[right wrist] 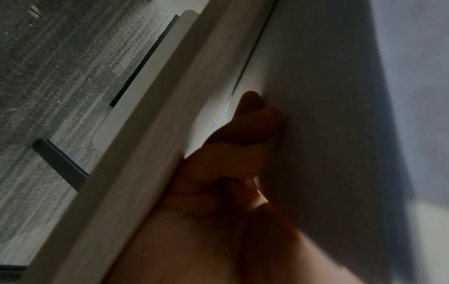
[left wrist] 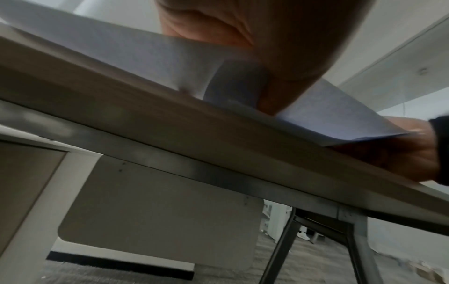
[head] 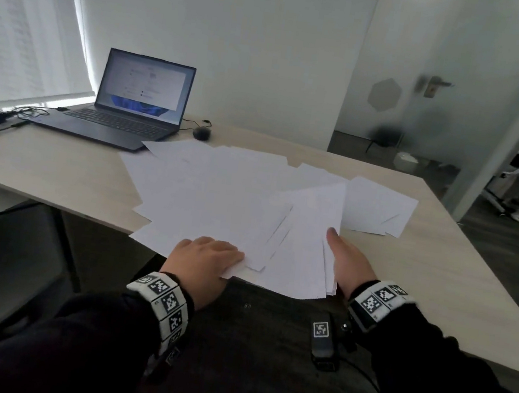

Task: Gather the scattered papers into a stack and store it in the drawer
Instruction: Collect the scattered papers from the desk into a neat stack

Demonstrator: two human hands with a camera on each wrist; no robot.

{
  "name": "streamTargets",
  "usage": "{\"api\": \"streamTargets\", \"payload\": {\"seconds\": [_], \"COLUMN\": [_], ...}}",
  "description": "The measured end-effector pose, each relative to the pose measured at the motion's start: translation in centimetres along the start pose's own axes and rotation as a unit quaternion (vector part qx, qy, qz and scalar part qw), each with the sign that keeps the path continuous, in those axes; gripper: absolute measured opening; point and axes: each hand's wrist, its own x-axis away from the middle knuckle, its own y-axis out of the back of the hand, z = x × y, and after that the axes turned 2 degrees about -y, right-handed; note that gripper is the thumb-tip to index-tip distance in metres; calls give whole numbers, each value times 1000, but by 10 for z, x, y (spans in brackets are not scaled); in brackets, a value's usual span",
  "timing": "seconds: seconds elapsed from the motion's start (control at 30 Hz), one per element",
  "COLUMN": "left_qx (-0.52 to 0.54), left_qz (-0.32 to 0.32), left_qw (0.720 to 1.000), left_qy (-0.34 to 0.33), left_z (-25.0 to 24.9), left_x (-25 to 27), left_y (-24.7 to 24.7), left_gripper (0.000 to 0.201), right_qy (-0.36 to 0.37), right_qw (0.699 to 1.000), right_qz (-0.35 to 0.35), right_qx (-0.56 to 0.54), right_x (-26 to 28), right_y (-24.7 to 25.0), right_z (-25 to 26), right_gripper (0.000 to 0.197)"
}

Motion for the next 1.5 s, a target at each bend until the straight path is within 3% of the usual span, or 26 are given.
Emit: {"api": "streamTargets", "payload": {"seconds": [0.03,0.1,0.23,0.3,0.4,0.73,0.9,1.07,1.23,1.5], "left_qx": [0,1,35,53,50,74,62,43,-34,-26], "left_qz": [3,1,18,16,33,-47,-5,35,118,80], "left_qw": [1000,1000,999,998,997,988,997,998,992,996], "left_qy": [-6,-17,-25,0,44,126,47,30,37,-30], "left_z": [-1,-3,0,5,13,25,2,-21,-40,-26], "left_x": [0,-1,4,4,5,-2,-21,-45,-40,-6], "left_y": [-2,-4,-6,-8,-10,13,16,8,8,4], "left_gripper": [52,55,95,89,79,47,60,38,77,73], "right_qy": [-1,6,17,13,3,6,15,20,32,27], "right_qw": [1000,998,996,996,996,997,996,996,996,996], "right_qz": [11,48,75,81,81,83,88,83,87,89], "right_qx": [-12,-47,-43,-36,-29,-4,1,-2,-10,-3], "right_x": [-1,-1,-5,-5,-4,-8,-7,-6,-5,-10], "right_y": [-1,-2,-3,-4,-4,-4,-2,-2,-3,-3], "right_z": [-2,-3,-8,-8,-5,-7,-6,-7,-6,-11], "right_gripper": [49,30,33,30,10,15,15,14,16,17]}}
